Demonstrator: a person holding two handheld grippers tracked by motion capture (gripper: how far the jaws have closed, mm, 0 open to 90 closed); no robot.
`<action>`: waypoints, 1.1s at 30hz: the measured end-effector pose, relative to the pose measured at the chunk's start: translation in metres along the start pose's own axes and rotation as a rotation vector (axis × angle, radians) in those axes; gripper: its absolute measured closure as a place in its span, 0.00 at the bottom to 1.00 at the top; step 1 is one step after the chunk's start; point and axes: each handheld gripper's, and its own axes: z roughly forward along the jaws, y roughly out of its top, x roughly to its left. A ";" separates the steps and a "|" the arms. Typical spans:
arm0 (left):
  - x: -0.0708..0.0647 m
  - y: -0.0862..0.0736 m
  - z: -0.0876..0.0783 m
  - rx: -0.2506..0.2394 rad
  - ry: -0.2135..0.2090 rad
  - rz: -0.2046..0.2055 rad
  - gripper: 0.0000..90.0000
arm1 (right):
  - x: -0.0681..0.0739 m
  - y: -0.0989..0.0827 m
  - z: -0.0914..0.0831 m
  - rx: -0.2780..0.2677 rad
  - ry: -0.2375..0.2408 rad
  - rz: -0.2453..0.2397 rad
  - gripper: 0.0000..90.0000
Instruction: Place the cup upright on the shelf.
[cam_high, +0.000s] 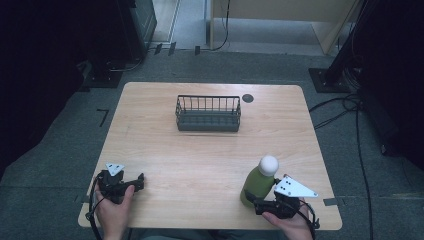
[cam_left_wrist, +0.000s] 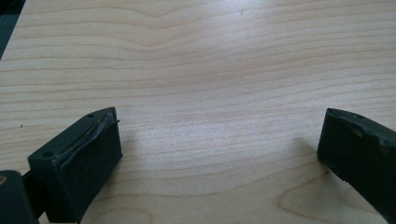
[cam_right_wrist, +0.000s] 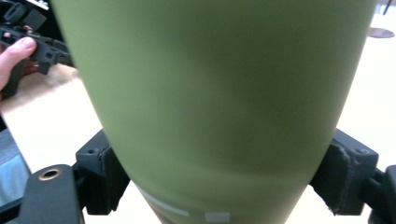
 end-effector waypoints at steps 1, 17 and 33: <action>0.000 0.000 0.000 0.000 0.000 0.000 0.00 | 0.000 0.000 0.000 -0.002 -0.008 -0.004 0.21; 0.000 0.000 0.000 0.000 0.000 0.000 0.00 | 0.004 0.002 0.005 0.003 -0.008 -0.011 0.17; 0.000 0.000 0.000 0.000 0.000 0.000 0.00 | 0.006 0.002 0.006 -0.019 -0.047 -0.031 0.22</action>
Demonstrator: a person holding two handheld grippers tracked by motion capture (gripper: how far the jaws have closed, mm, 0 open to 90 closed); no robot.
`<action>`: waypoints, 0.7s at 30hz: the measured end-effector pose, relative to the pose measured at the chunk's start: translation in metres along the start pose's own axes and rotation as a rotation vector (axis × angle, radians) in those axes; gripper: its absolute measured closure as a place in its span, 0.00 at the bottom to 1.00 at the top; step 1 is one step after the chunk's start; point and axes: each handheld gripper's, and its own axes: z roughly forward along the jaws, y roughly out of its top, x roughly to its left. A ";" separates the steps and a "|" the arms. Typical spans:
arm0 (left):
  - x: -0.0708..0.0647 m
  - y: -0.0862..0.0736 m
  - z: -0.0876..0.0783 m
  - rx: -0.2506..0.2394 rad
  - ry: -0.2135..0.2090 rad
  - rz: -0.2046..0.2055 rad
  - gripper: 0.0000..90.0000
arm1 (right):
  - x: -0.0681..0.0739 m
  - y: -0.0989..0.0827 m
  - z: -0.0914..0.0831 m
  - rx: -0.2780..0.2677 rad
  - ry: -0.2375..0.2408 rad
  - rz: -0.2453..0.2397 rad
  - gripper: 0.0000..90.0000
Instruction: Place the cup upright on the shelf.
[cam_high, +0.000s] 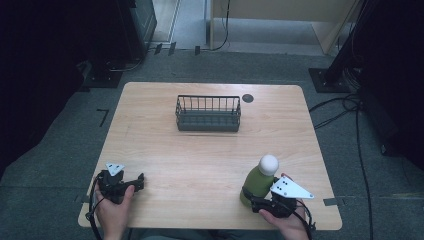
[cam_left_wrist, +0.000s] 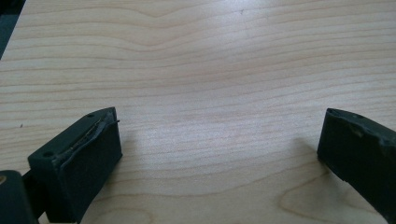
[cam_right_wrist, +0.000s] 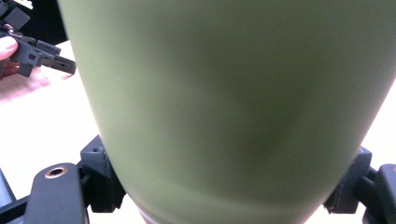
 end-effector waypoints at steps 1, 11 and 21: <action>0.000 0.000 0.000 0.000 0.000 0.000 0.00 | 0.000 0.000 0.000 0.000 0.000 0.001 0.22; 0.000 0.000 0.000 0.000 0.000 0.000 0.00 | -0.002 0.012 0.007 0.011 -0.005 0.014 0.22; 0.000 0.000 0.000 0.001 0.000 0.000 0.00 | -0.002 0.035 0.017 0.002 -0.010 -0.004 0.23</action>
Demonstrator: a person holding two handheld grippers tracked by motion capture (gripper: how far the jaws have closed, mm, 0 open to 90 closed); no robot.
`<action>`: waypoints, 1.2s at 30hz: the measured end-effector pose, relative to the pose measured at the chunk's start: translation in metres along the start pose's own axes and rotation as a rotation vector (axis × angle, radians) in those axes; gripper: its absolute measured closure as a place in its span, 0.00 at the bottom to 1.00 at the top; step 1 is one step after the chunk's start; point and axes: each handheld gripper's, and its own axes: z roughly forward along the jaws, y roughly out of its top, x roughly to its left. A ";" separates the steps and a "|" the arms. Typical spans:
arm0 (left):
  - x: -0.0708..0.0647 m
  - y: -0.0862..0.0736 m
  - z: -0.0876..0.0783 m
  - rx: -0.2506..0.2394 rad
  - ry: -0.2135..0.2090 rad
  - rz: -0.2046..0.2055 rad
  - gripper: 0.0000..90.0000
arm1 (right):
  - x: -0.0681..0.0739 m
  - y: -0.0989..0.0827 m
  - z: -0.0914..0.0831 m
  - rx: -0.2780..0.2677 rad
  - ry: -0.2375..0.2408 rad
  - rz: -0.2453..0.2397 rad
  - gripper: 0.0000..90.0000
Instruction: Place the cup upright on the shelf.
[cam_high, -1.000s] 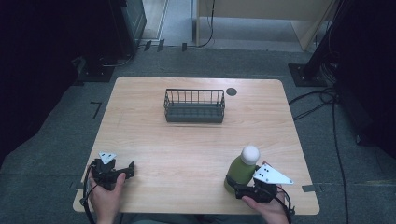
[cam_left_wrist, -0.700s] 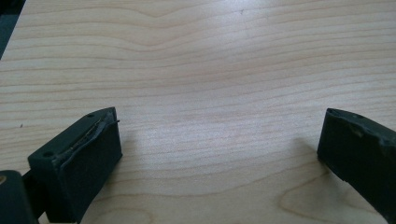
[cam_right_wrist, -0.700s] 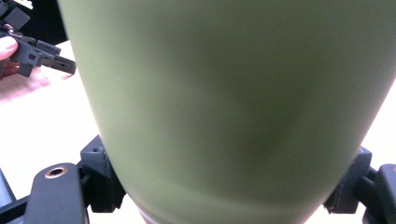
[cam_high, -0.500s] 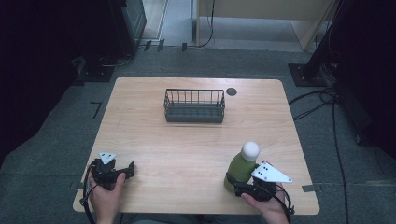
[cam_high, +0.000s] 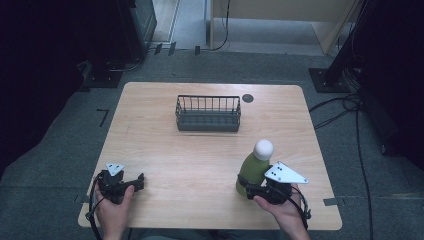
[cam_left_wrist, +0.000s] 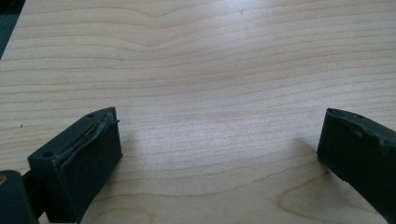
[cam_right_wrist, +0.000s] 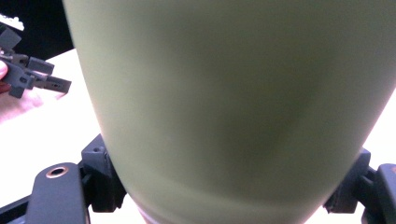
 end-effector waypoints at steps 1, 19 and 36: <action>0.000 0.000 0.000 0.000 0.000 -0.001 0.00 | 0.000 0.003 0.001 -0.002 -0.001 -0.004 0.23; 0.000 0.000 0.000 -0.003 0.000 -0.001 0.00 | -0.003 0.055 0.036 -0.016 0.002 -0.040 0.23; 0.000 0.000 0.000 -0.003 0.000 -0.002 0.00 | -0.017 0.106 0.065 -0.028 -0.038 -0.058 0.23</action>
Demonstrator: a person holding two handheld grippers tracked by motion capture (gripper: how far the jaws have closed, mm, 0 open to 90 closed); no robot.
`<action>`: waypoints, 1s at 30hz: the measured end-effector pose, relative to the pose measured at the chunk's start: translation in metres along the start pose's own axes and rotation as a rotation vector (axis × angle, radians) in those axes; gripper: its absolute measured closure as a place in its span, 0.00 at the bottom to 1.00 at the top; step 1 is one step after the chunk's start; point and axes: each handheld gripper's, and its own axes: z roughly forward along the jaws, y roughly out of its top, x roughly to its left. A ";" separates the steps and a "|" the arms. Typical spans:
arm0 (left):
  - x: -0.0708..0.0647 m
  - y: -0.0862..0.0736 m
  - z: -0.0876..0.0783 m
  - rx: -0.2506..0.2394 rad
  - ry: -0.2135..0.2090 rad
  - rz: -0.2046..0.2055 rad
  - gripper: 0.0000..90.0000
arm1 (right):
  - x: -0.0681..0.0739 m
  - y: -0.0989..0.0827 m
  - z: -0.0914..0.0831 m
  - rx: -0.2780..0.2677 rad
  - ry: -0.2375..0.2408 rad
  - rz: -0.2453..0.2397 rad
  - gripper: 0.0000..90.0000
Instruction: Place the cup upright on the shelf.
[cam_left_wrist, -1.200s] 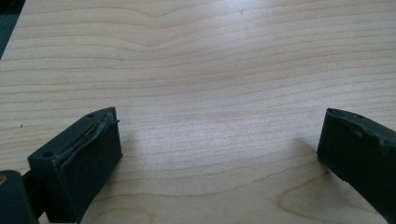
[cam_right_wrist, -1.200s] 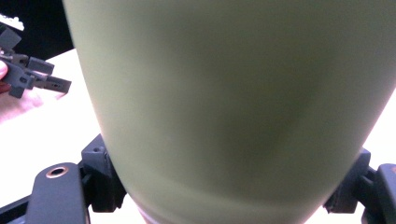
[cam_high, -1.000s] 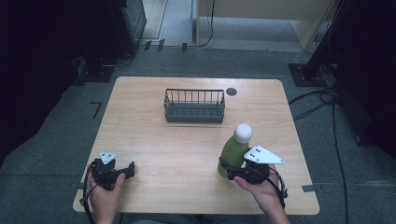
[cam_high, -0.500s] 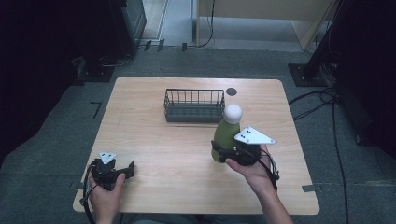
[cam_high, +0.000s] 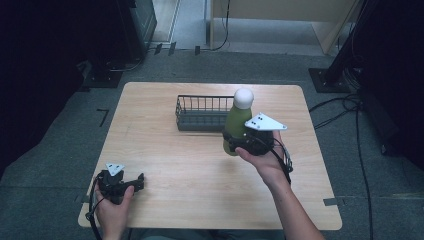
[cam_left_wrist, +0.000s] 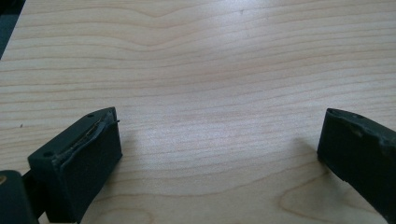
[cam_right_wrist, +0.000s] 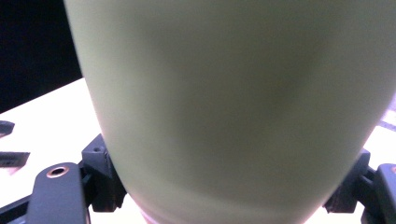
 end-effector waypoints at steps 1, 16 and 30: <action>0.000 0.000 0.000 0.000 0.000 0.000 0.00 | -0.001 0.004 0.002 -0.002 -0.003 -0.003 0.23; 0.000 0.000 0.000 -0.001 -0.003 0.002 0.00 | -0.015 0.045 0.030 -0.023 -0.052 -0.004 0.23; 0.000 0.000 0.000 0.000 -0.005 0.003 0.00 | -0.030 0.072 0.066 -0.027 -0.098 0.037 0.23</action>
